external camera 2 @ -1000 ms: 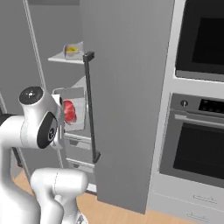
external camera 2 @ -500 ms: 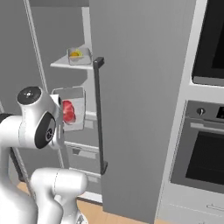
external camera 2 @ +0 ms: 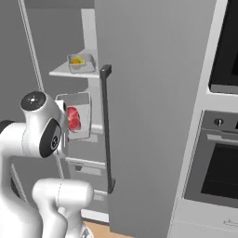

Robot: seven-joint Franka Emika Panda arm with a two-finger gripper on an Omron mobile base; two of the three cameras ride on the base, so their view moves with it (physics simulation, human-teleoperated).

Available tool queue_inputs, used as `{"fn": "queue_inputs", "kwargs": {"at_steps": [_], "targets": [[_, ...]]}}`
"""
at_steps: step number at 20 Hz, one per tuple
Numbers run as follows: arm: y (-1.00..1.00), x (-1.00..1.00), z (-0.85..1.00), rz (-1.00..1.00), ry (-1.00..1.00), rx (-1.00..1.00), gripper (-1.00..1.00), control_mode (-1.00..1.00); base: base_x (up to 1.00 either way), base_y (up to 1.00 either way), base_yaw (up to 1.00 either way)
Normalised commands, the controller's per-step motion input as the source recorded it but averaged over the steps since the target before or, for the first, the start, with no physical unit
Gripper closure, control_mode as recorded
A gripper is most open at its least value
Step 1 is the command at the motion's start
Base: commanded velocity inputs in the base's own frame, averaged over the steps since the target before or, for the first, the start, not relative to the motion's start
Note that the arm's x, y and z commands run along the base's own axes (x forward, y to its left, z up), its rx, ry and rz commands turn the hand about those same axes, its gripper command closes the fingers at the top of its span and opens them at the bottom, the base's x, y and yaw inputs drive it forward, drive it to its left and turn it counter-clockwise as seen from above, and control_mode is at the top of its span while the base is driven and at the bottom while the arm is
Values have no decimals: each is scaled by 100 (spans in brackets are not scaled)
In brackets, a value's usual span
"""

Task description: Take the meat container that has the steak and place it on the second highest rack of the freezer. Then take the vegetable container that has the lemon wedge and lemon and place it on the highest rack of the freezer.

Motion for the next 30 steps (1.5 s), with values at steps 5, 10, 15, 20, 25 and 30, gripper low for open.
{"fn": "queue_inputs", "kwargs": {"at_steps": [5, 10, 15, 20, 25, 30], "targets": [[0, 0, 0, 0, 0, 0, 100, 100, 18, 52, -17], [0, 0, 0, 0, 0, 0, 100, 100, 37, 22, -15], [6, 11, 0, -3, 1, -2, 100, -100, 22, 3, -7], [29, 12, -11, -3, 13, -3, 100, -100, 0, 0, 0], [25, 4, -20, 0, 4, 0, 100, -100, 0, 0, 0], [20, 30, -18, 1, 0, 5, 100, -100, 0, 0, 0]]}}
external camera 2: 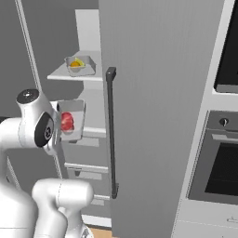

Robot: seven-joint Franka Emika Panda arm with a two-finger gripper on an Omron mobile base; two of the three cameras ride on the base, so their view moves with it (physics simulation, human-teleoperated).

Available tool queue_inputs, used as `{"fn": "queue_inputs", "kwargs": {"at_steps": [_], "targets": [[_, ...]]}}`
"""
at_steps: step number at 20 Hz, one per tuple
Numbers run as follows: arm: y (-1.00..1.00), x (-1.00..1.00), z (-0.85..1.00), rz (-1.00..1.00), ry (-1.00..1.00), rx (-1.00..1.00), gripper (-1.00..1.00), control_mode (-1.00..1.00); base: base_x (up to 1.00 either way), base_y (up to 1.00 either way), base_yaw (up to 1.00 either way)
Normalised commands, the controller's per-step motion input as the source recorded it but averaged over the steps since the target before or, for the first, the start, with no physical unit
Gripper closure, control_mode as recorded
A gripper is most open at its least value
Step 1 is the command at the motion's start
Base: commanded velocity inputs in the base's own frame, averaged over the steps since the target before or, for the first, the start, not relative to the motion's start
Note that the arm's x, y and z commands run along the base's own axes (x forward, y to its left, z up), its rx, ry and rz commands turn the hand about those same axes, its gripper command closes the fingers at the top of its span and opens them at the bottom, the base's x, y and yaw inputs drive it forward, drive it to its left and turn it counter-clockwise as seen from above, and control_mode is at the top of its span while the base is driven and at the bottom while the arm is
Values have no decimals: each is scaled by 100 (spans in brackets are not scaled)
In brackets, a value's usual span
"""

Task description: Take the meat container that has the steak and place it on the second highest rack of the freezer. Then take the vegetable container that has the lemon wedge and lemon and place it on the highest rack of the freezer.

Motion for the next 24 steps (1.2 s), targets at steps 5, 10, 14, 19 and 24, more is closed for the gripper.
{"fn": "queue_inputs", "kwargs": {"at_steps": [5, 10, 14, 19, 24], "targets": [[2, 65, -24, 3, 0, 7, 100, -100, 0, 0, 0], [10, 71, -24, 2, 1, 1, 100, -100, 0, 0, 0], [28, 67, -31, 0, 3, 0, 100, -100, 0, 0, 0], [22, 65, -22, 0, 4, 0, 100, -100, 0, 0, 0], [7, 62, -11, 0, 3, 0, 100, -100, 0, 0, 0]]}}
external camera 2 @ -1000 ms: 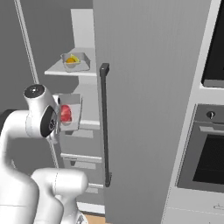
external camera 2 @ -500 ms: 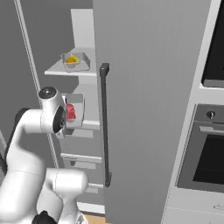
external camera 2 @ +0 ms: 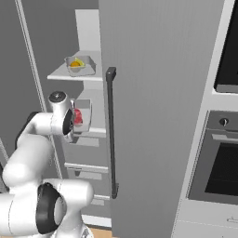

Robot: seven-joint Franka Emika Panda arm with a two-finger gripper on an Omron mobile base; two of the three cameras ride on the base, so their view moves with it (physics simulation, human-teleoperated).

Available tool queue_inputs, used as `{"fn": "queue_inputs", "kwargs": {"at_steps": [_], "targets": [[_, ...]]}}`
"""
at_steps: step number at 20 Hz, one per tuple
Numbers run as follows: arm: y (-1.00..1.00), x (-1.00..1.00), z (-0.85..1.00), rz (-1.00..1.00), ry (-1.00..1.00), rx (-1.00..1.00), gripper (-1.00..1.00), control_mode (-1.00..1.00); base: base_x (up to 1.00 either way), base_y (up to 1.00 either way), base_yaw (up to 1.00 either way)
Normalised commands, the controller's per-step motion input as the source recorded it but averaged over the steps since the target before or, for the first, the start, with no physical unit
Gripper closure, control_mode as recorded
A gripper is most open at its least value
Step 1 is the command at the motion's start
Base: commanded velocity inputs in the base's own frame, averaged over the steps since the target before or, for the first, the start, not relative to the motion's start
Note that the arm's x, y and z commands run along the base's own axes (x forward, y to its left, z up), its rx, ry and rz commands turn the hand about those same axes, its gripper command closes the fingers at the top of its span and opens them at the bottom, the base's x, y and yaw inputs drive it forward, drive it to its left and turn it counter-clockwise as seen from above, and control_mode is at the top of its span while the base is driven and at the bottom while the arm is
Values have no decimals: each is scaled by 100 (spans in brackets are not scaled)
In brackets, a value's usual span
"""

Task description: Take the meat container that has the steak and place it on the second highest rack of the freezer. Then take the vegetable container that has the lemon wedge and lemon and place it on the highest rack of the freezer.

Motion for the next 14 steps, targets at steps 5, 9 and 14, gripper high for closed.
{"fn": "queue_inputs", "kwargs": {"at_steps": [5, 9, 14], "targets": [[11, 56, -17, 0, 0, -1, 100, -100, 0, 0, 0], [3, 52, -23, 0, 0, 0, 100, -100, 0, 0, 0], [0, 56, -16, 0, 0, 0, 100, -100, 0, 0, 0]]}}
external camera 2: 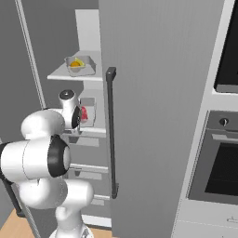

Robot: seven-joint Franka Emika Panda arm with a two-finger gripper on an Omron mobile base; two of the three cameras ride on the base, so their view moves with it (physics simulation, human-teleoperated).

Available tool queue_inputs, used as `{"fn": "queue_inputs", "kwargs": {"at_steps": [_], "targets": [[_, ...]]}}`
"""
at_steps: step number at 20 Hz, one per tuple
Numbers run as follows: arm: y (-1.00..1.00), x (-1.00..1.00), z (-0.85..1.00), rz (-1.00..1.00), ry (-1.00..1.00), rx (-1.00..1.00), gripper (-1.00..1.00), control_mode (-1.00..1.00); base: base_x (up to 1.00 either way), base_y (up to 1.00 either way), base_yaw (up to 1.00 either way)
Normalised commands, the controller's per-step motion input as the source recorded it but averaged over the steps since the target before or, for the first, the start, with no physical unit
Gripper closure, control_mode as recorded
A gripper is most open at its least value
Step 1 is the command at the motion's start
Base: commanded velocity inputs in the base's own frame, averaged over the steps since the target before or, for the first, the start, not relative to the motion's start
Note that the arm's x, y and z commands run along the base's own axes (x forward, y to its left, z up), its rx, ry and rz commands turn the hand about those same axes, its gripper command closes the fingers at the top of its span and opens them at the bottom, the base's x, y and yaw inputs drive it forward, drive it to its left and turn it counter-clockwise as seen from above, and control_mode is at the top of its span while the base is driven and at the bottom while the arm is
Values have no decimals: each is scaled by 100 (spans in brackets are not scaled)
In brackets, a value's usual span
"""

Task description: Take the meat container that has the steak and place it on the second highest rack of the freezer. Then take the vegetable container that has the lemon wedge and lemon and place it on the highest rack of the freezer.

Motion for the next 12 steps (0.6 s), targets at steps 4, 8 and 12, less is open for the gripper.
{"fn": "queue_inputs", "kwargs": {"at_steps": [4, 8, 12], "targets": [[0, 60, -13, 0, 0, 0, 100, -100, 0, 0, 0], [0, 62, -14, 0, 0, 0, 100, -100, 0, 0, 0], [0, 62, -19, 0, 0, -2, 100, -100, 0, 0, 0]]}}
